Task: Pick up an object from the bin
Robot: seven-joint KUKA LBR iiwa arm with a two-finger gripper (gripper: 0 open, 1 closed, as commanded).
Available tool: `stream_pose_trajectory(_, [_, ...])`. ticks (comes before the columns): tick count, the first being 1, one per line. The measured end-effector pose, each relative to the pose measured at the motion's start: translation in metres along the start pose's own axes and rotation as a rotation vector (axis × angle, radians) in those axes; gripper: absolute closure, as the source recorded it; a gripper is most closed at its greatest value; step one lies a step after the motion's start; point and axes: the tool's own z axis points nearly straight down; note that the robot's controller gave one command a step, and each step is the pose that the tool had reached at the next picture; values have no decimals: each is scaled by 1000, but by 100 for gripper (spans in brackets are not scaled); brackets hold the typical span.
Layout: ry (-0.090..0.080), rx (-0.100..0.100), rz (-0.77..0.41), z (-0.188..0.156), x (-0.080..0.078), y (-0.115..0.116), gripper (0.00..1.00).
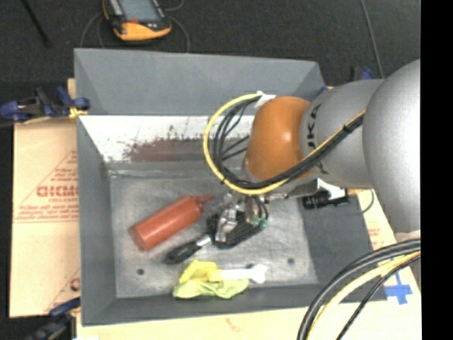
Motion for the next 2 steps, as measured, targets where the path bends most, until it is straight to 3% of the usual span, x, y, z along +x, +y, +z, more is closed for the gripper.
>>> stream_pose_trajectory(1, [1, 0, 0, 0, 0, 0, 100])
stream_pose_trajectory(2, [8, 2, 13, -48, 3, 6, 100])
